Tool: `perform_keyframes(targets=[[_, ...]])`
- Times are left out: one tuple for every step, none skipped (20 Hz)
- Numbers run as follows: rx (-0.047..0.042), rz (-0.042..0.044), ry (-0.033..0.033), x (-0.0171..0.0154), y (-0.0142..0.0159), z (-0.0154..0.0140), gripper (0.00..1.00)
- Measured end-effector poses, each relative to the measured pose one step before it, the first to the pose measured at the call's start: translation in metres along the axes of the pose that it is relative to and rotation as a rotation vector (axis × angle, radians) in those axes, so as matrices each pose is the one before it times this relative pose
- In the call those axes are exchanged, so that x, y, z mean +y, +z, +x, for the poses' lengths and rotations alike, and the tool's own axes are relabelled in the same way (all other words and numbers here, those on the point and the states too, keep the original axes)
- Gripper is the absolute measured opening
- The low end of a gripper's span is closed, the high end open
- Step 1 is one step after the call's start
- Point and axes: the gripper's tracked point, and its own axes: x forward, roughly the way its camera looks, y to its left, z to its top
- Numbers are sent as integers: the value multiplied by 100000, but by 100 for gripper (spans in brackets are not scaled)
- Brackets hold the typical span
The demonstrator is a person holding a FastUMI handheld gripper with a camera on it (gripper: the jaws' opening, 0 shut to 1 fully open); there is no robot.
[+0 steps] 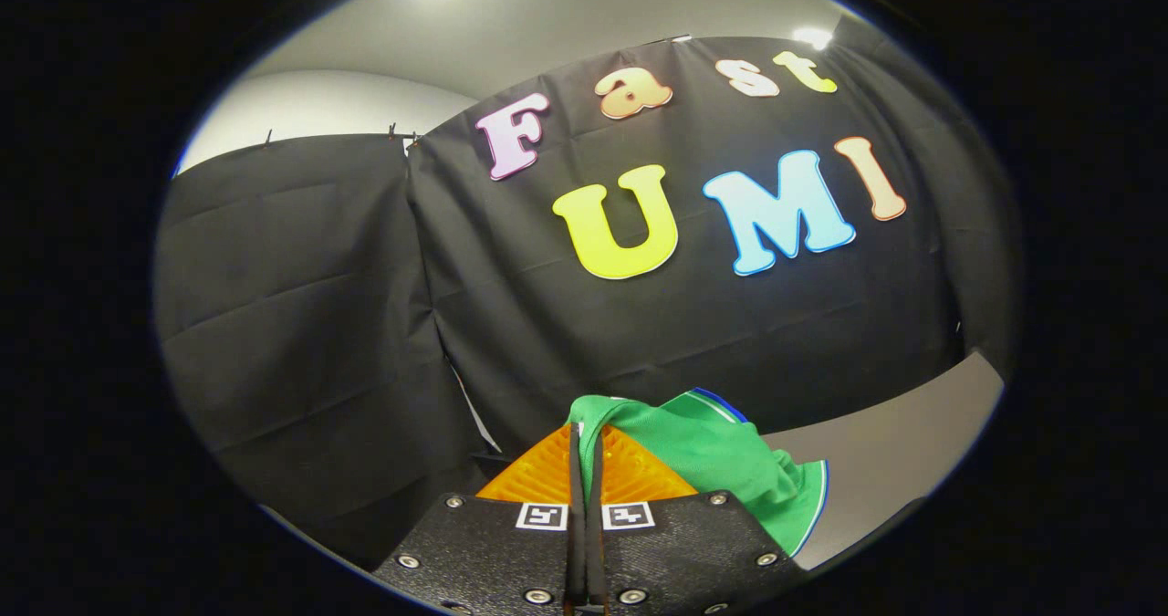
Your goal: Put the clothes into the washing machine and then close the washing machine lid.
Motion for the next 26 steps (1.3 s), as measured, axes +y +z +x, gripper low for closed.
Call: perform_keyframes(targets=[[868, -72, 604, 664, -559, 429, 0], [730, -244, 697, 644, -527, 279, 0], [974, -174, 481, 559, -583, 440, 0], [1079, -109, 343, 476, -688, 336, 0], [818, -15, 301, 448, -558, 431, 0], [1044, 23, 184, 473, -849, 376, 0], [1340, 71, 232, 249, -597, 547, 0], [1247, 54, -54, -31, -540, 518, 0], [1412, -250, -255, -77, -616, 667, 0], [969, -29, 209, 339, -761, 429, 0], [1146, 108, 425, 159, -745, 516, 0], [940, 35, 165, 128, -759, 494, 0], [999, -72, -32, 61, -585, 475, 0], [1590, -70, 80, 204, -948, 427, 0], [1477, -77, 194, 95, -779, 569, 0], [1394, -235, 122, 69, -844, 593, 0], [895, -412, -147, 39, -626, 426, 0], [606, -719, -324, 190, -770, 295, 0], [934, -914, -448, 98, -760, 322, 0], [908, -1105, -373, 450, -1430, -333, 0], [1178, -553, -211, 133, -976, 25, 0], [1003, -249, -143, -38, -1060, 182, 0], [824, -219, -237, 54, -841, 205, 0], [975, -176, -300, -7, -737, 345, 0], [1383, -246, -272, -41, -825, 359, 0], [874, -100, -227, 71, -763, 414, 0]])
